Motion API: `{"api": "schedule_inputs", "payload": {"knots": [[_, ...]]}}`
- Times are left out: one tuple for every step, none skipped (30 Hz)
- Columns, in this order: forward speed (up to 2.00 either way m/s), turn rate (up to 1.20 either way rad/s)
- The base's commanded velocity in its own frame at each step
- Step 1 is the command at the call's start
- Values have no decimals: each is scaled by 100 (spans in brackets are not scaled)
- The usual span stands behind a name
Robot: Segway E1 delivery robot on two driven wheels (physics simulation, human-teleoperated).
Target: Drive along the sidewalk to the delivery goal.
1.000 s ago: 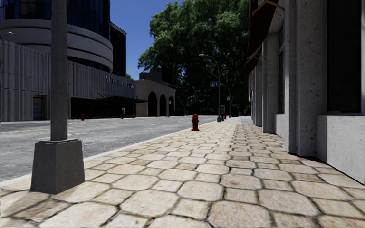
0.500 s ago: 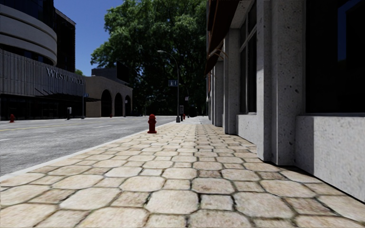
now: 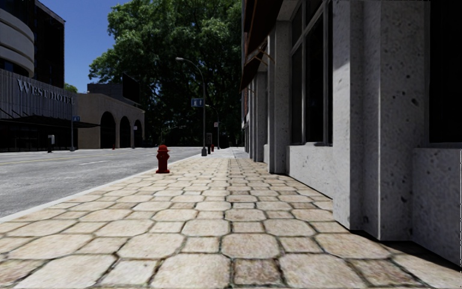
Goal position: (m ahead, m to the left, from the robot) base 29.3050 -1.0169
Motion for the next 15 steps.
{"api": "schedule_inputs", "payload": {"knots": [[200, 0], [200, 0], [200, 0], [200, 0], [200, 0], [200, 0], [200, 0], [200, 0], [200, 0], [200, 0], [200, 0], [200, 0], [200, 0], [200, 0], [200, 0]]}}
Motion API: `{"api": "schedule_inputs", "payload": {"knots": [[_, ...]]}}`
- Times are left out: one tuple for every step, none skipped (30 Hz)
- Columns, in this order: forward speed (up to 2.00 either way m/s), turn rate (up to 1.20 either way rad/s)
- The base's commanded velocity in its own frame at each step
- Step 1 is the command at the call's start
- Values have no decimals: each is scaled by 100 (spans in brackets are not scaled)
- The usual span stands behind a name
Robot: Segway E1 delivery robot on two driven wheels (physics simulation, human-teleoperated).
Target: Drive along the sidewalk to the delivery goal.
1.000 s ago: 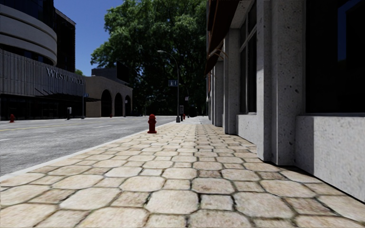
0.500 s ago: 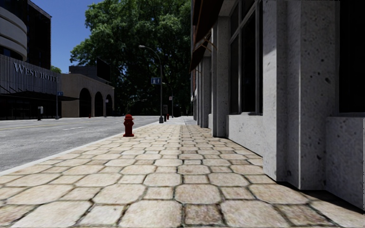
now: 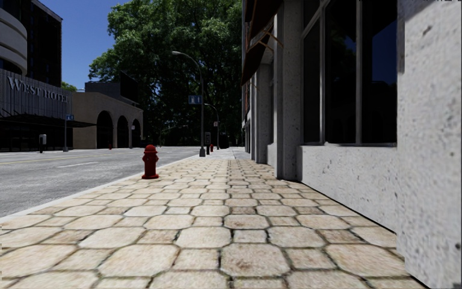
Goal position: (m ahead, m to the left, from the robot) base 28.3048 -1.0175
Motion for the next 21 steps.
{"api": "schedule_inputs", "payload": {"knots": [[200, 0], [200, 0], [200, 0], [200, 0], [200, 0], [200, 0], [200, 0], [200, 0], [200, 0], [200, 0], [200, 0], [200, 0], [200, 0], [200, 0], [200, 0], [200, 0], [200, 0], [200, 0], [200, 0], [200, 0], [200, 0]]}}
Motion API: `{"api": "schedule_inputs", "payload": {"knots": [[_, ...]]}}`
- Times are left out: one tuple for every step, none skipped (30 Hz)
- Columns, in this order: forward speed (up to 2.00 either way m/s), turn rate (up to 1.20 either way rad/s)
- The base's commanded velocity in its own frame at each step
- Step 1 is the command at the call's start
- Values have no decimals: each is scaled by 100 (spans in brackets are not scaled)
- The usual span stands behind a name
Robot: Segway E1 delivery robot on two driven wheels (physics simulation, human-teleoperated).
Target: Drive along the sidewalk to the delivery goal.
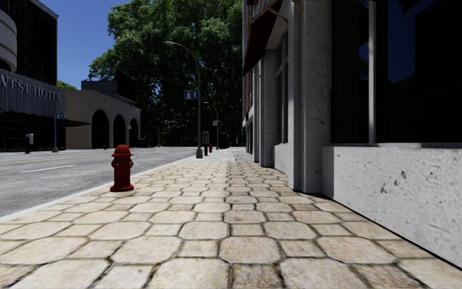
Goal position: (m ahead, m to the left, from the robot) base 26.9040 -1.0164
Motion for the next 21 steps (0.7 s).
{"api": "schedule_inputs", "payload": {"knots": [[200, 0], [200, 0], [200, 0], [200, 0], [200, 0], [200, 0], [200, 0], [200, 0], [200, 0], [200, 0], [200, 0], [200, 0], [200, 0], [200, 0], [200, 0], [200, 0], [200, 0], [200, 0], [200, 0], [200, 0], [200, 0]]}}
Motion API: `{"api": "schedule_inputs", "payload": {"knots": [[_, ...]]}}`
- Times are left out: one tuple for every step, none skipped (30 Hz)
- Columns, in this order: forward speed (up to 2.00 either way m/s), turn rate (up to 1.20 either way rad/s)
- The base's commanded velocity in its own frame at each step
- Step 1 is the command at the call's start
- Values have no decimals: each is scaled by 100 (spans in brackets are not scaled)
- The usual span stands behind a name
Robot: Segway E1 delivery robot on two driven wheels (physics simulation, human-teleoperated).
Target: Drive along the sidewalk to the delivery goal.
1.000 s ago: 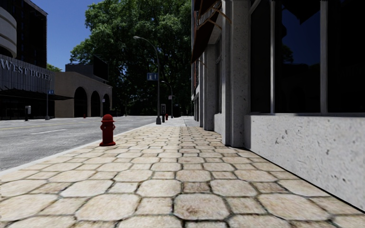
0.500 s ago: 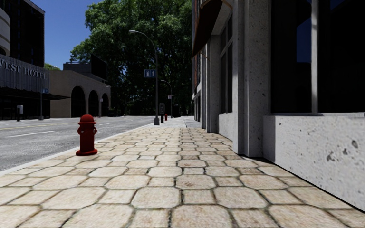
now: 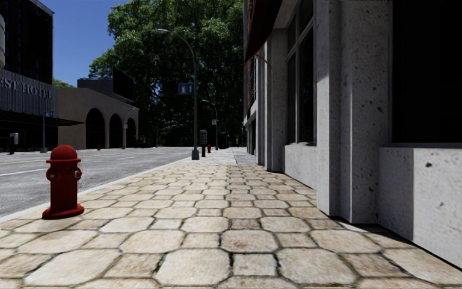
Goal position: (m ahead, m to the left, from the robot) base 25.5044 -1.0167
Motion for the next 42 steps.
{"api": "schedule_inputs", "payload": {"knots": [[200, 0], [200, 0], [200, 0], [200, 0], [200, 0], [200, 0], [200, 0], [200, 0], [200, 0], [200, 0], [200, 0], [200, 0], [200, 0], [200, 0], [200, 0], [200, 0], [200, 0], [200, 0], [200, 0], [200, 0], [200, 0], [200, 0], [200, 0], [200, 0], [200, 0], [200, 0], [200, 0], [200, 0], [200, 0], [200, 0], [200, 0], [200, 0], [200, 0], [200, 0], [200, 0], [200, 0], [200, 0], [200, 0], [200, 0], [200, 0], [200, 0], [200, 0]]}}
